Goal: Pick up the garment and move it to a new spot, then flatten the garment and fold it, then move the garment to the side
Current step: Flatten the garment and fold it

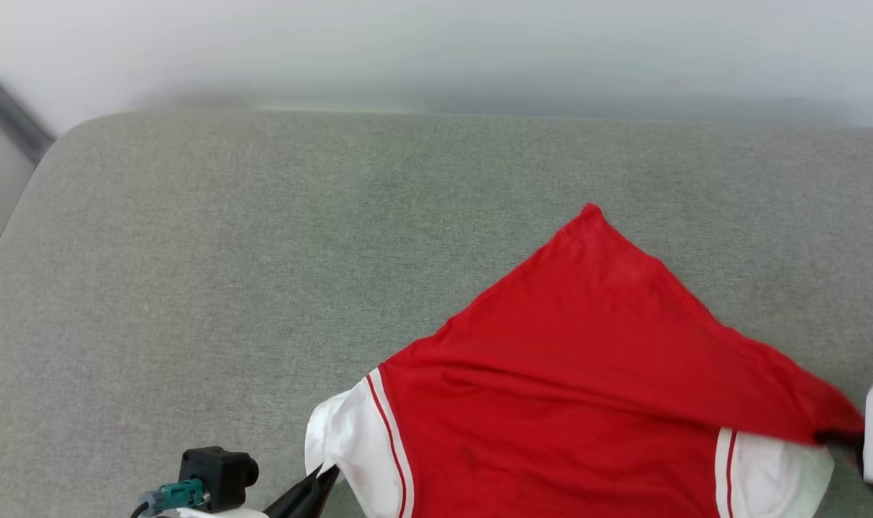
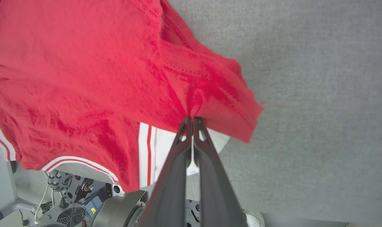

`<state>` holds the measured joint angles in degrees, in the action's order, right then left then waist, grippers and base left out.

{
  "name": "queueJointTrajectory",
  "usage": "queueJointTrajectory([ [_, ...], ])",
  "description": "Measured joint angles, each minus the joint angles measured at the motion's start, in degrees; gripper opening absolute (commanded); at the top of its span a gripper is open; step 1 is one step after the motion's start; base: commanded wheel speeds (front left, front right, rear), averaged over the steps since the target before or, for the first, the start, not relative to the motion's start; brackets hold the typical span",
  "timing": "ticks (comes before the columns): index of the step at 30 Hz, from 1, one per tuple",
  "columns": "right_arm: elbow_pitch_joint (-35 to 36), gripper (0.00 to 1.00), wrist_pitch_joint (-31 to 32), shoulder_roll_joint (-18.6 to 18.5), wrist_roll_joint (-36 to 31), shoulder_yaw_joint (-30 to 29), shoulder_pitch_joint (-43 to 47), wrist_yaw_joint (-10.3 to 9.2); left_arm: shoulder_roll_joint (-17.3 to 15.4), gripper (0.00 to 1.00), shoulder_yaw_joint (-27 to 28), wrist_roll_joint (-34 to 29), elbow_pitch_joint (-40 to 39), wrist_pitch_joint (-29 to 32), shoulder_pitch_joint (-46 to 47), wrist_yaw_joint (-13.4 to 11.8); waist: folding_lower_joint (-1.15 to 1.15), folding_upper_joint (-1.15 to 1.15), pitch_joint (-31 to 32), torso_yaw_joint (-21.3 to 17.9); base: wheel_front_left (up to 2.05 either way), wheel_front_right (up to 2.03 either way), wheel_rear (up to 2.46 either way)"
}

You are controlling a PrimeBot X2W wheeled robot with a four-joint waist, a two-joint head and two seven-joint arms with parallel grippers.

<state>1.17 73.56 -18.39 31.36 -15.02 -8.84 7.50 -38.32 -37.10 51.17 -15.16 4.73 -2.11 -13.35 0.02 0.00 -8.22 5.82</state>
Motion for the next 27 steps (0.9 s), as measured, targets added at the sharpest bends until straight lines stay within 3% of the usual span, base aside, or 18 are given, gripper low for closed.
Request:
queueJointTrajectory([
  [9, 4.9, 0.0, -2.6, 4.1, -0.7, -2.3, 12.5, 0.0, 1.3, 0.0, 0.1, 0.5, 0.8, -0.8, 0.0, -0.2, 0.0, 0.0, 1.0, -0.8, 0.0, 0.0, 0.0],
  [16, 4.1, 0.0, -5.2, 4.1, -0.6, -0.9, 14.3, 0.0, 1.3, 0.0, 0.1, 0.8, 1.0, -1.0, -0.1, -0.2, -0.01, 0.0, 1.6, -1.3, 0.0, 0.0, 0.0],
  [17, 4.1, 0.09, -5.8, 3.9, -0.6, -0.7, 14.1, 0.0, 1.3, 0.0, 0.1, 0.9, 1.0, -0.9, -0.1, -0.2, -0.01, 0.0, 1.6, -1.3, 0.0, 0.0, 0.0],
  [18, 4.1, 0.45, -6.2, 3.5, -0.5, -0.3, 13.7, 0.0, 1.3, 0.0, 0.1, 0.9, 1.0, -0.9, -0.1, -0.2, -0.01, 0.0, 1.6, -1.3, 0.0, 0.0, 0.0],
  [19, 4.2, 1.0, -6.3, 3.1, -0.3, 0.0, 13.3, 0.0, 1.2, 0.0, 0.1, 0.8, 0.9, -0.9, -0.1, -0.2, -0.01, 0.0, 1.6, -1.3, 0.0, 0.0, 0.0],
  [27, 9.1, 1.0, -4.9, 0.0, 4.2, 1.9, 8.2, 0.0, 1.2, 0.0, -0.5, 0.5, 0.6, -0.9, 0.0, 0.1, -0.02, 0.0, 1.0, 0.0, 0.0, 0.0, 0.0],
])
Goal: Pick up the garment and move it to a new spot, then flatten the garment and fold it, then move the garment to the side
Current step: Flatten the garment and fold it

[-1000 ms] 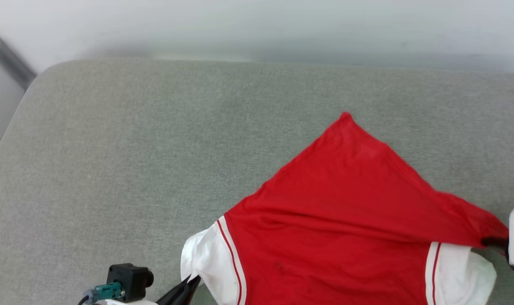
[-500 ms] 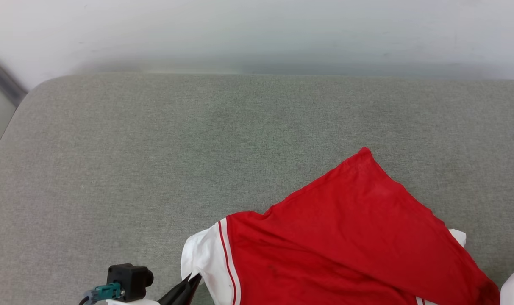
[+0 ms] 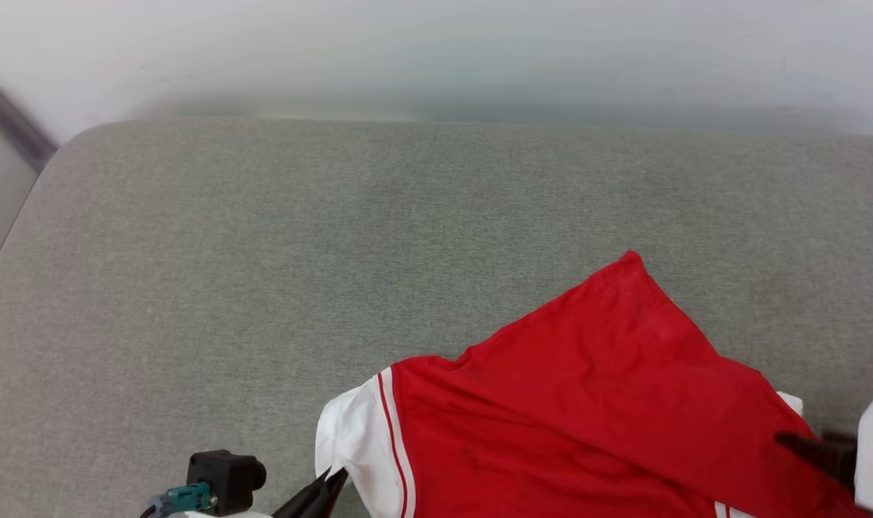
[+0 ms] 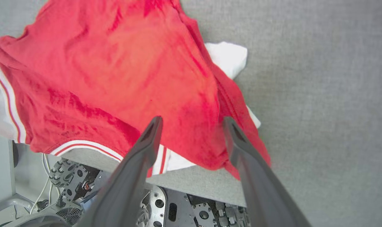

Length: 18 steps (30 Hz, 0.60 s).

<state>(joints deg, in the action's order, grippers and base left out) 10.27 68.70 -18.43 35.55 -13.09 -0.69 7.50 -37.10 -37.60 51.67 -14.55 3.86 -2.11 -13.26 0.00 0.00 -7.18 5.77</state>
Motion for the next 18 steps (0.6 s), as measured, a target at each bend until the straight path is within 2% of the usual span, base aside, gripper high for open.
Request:
queueJointTrajectory([
  [4, 2.8, 1.0, 2.2, -0.9, 1.0, 1.1, -4.5, 0.0, 0.0, 0.0, -0.3, -0.3, -0.4, 0.0, 0.1, 0.1, 0.0, 0.0, -0.5, 0.7, 0.0, 0.0, 0.0],
  [5, 3.7, 1.0, 3.9, -1.4, 0.9, 2.7, -8.0, 0.0, 0.1, 0.0, -0.5, -0.6, -1.0, 0.1, 0.5, 0.1, 0.0, 0.0, -1.2, 1.3, 0.0, 0.0, 0.0],
  [10, 1.8, 1.0, 6.1, -0.1, -1.5, 6.9, -16.1, 0.0, 0.2, 0.0, -0.9, -1.6, -2.0, 0.5, 2.0, 0.5, 0.0, 0.0, -2.9, 2.9, 0.0, 0.0, 0.0],
  [12, -2.8, 1.0, 6.4, 0.6, -4.4, 10.4, -22.1, 0.0, 0.5, 0.0, -1.3, -2.3, -2.7, 0.9, 3.2, 0.6, -0.01, 0.0, -4.6, 4.3, 0.0, 0.0, 0.0],
  [13, -2.8, 1.0, 6.4, 0.6, -4.4, 10.4, -22.1, 0.0, 0.5, 0.0, -1.3, -2.3, -2.7, 0.9, 3.2, 0.6, -0.01, 0.0, -4.6, 4.3, 0.0, 0.0, 0.0],
  [18, -12.2, 1.0, 4.6, 1.5, -8.0, 13.2, -29.6, 0.0, 1.5, 0.0, -2.3, -3.2, -3.5, 1.3, 4.8, 0.9, -0.01, 0.0, -7.4, 6.9, 0.0, 0.0, 0.0],
])
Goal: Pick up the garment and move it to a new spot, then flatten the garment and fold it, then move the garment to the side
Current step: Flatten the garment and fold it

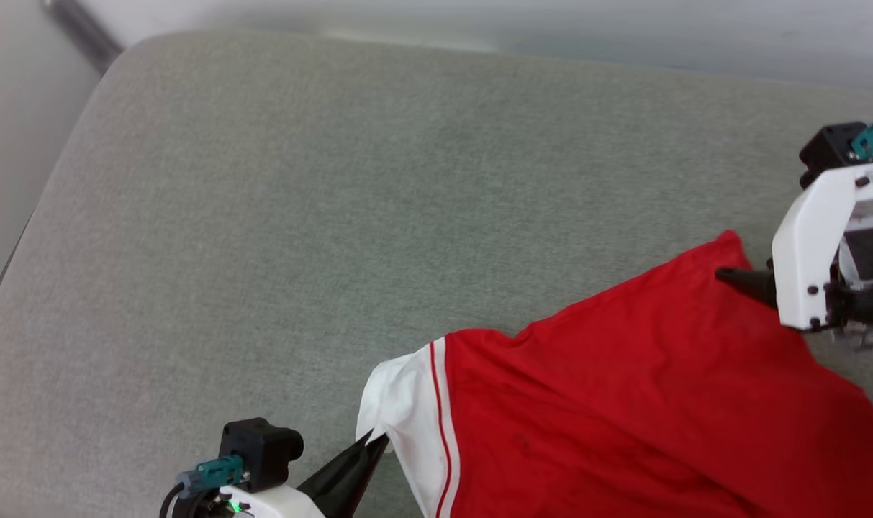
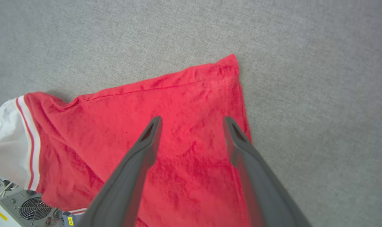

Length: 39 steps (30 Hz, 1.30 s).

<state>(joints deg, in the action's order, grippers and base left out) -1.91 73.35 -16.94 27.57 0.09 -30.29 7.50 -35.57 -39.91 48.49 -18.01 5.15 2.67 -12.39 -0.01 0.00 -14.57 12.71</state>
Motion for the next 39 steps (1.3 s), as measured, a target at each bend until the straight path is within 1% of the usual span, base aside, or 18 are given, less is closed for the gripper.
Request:
queueJointTrajectory([
  [5, -8.3, 1.0, -2.2, -1.5, -2.2, 1.5, -4.9, 0.0, 0.5, 0.0, -0.5, -0.9, -0.4, 0.2, 1.5, 0.3, 0.0, 0.0, -2.9, 2.5, 0.0, 0.0, 0.0],
  [10, -14.6, 1.0, -4.6, -3.5, -3.6, 2.9, -7.6, 0.0, 1.5, 0.0, -0.9, -1.4, -0.5, 0.2, 2.7, 0.8, 0.0, 0.0, -5.5, 4.7, 0.0, 0.0, 0.0],
  [17, -19.0, 1.0, -6.3, -5.6, -3.4, 5.5, -9.5, 0.0, 2.1, 0.0, -1.3, -1.5, -0.2, 0.1, 3.6, 0.9, 0.0, 0.0, -8.1, 7.0, 0.0, 0.0, 0.0],
  [19, -19.8, 1.0, -6.0, -6.9, -3.2, 7.8, -9.5, -0.01, 2.4, 0.0, -1.5, -1.5, -0.1, 0.0, 3.8, 1.1, 0.02, 0.0, -8.9, 7.7, 0.0, 0.0, 0.0],
  [20, -19.9, 0.74, -5.8, -7.2, -2.9, 8.3, -9.5, -0.01, 2.4, 0.0, -1.5, -1.5, 0.0, -0.1, 3.8, 1.2, 0.02, 0.0, -9.0, 7.7, 0.0, 0.0, 0.0],
  [21, -20.0, 0.15, -5.9, -7.7, -2.6, 9.0, -9.5, -0.01, 2.4, 0.0, -1.5, -1.5, 0.2, -0.1, 3.8, 1.3, 0.02, 0.0, -8.9, 7.8, 0.0, 0.0, 0.0],
  [22, -20.0, 0.0, -5.9, -7.7, -2.6, 9.0, -9.5, -0.01, 2.4, 0.0, -1.5, -1.5, 0.2, -0.1, 3.8, 1.3, 0.02, 0.0, -8.9, 7.8, 0.0, 0.0, 0.0],
  [28, -21.8, 0.0, -9.5, -7.2, -1.0, 9.1, -9.5, -0.01, 2.3, 0.0, -1.1, -1.4, 0.6, -0.3, 3.8, 1.2, 0.01, 0.0, -7.4, 7.4, 0.0, 0.0, 0.0],
  [32, -21.8, 0.0, -12.7, -7.0, 0.7, 9.7, -9.4, -0.01, 1.5, 0.0, -0.1, -1.3, 0.5, -0.7, 3.8, 0.7, 0.01, 0.0, -5.2, 6.5, 0.0, 0.0, 0.0],
  [36, -20.7, 0.0, -15.5, -7.0, 3.3, 9.7, -9.3, -0.01, 0.0, 0.0, 1.2, -1.3, -0.4, -1.0, 3.6, -0.3, 0.01, 0.0, -2.5, 5.2, 0.0, 0.0, 0.0],
  [39, -18.9, 0.0, -17.4, -7.8, 5.3, 9.9, -9.3, 0.0, -1.4, 0.0, 2.5, -1.3, -1.5, -1.3, 3.2, -1.3, 0.01, 0.0, -0.2, 3.8, 0.0, 0.0, 0.0],
])
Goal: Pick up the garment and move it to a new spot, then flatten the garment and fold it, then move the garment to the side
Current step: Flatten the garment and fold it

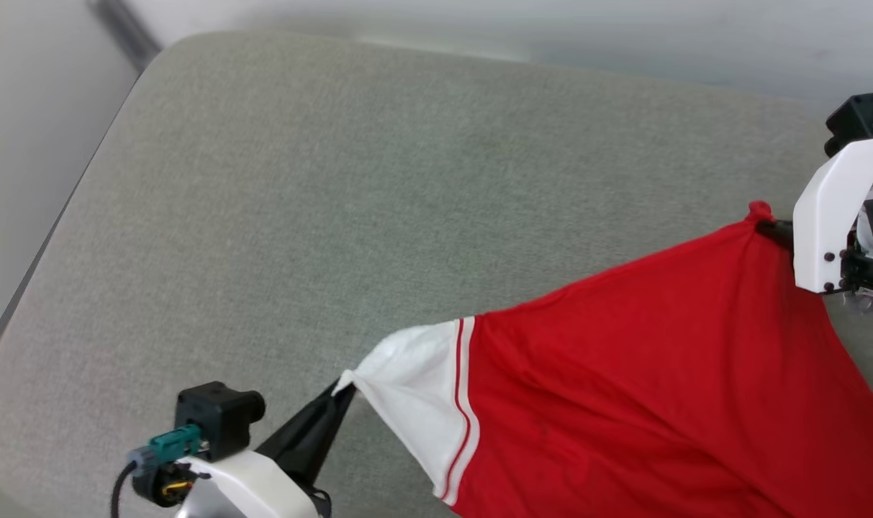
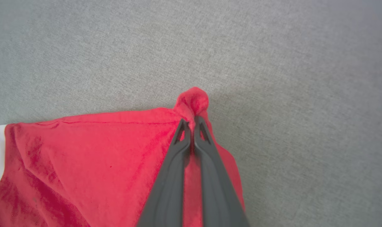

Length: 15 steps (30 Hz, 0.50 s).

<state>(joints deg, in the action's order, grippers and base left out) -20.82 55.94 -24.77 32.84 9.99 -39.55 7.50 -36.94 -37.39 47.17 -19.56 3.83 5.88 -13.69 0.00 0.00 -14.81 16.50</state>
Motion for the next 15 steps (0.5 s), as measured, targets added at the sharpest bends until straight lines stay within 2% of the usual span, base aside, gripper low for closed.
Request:
queueJointTrajectory([
  [8, 8.0, 0.0, -3.1, -1.9, 3.8, -1.1, 1.0, -0.01, -4.0, 0.0, 4.8, -0.1, -4.9, -1.0, -0.8, -2.8, 0.0, 0.0, 5.3, -5.0, 0.0, 0.0, 0.0],
  [15, 17.7, 0.0, -4.0, -1.7, 4.4, -4.5, 2.9, 0.0, -6.7, 0.0, 10.1, -1.2, -9.6, -2.3, 1.9, -4.7, 0.0, 0.0, 8.7, -9.1, 0.0, 0.0, 0.0],
])
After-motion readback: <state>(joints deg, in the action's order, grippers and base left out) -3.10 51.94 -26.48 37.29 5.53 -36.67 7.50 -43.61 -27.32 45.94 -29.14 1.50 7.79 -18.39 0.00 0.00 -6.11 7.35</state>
